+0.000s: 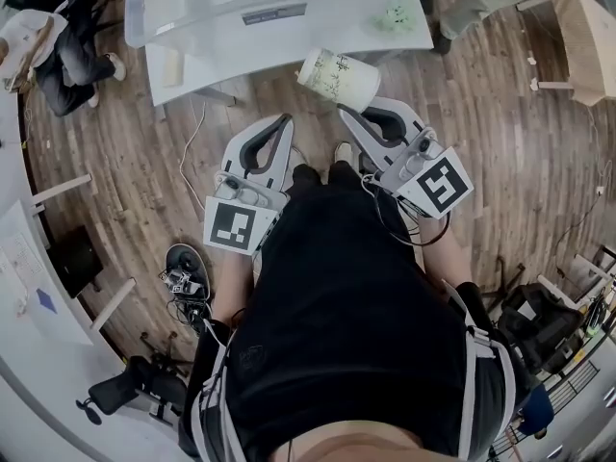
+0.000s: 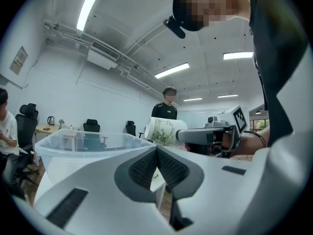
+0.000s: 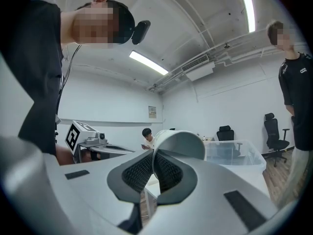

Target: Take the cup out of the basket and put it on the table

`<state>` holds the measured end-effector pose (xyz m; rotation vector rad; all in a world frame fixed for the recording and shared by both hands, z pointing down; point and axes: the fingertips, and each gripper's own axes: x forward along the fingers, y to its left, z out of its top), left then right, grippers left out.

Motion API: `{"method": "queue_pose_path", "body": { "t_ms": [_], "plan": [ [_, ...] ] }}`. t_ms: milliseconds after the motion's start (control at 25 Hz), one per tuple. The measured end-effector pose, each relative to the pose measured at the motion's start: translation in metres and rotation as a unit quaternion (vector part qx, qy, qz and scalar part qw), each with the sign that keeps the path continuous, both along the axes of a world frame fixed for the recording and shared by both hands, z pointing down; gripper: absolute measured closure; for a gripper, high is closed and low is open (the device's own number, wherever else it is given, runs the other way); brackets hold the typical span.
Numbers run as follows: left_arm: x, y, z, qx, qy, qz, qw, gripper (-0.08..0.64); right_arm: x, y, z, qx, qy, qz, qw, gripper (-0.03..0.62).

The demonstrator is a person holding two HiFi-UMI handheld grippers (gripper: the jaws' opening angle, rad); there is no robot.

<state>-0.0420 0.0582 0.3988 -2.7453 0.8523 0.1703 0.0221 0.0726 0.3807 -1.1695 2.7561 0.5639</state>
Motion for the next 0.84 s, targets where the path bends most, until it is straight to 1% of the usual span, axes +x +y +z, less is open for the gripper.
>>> {"method": "queue_pose_path", "body": {
  "t_ms": [240, 440, 640, 840],
  "plan": [
    [0.029, 0.013, -0.001, 0.014, 0.013, -0.003, 0.9998, 0.541, 0.028, 0.015, 0.009, 0.005, -0.007, 0.006, 1.0, 0.572],
    [0.047, 0.025, 0.003, 0.014, 0.003, -0.004, 0.9999, 0.541, 0.047, 0.029, 0.015, 0.002, -0.017, 0.006, 1.0, 0.572],
    [0.054, 0.03, 0.006, 0.012, 0.003, -0.01, 0.9999, 0.541, 0.059, 0.032, 0.019, 0.0, -0.022, 0.007, 1.0, 0.572],
    [0.055, 0.029, 0.009, 0.013, -0.001, -0.016, 0.9998, 0.541, 0.061, 0.03, 0.019, 0.007, -0.019, 0.003, 1.0, 0.572]
  ]
}}
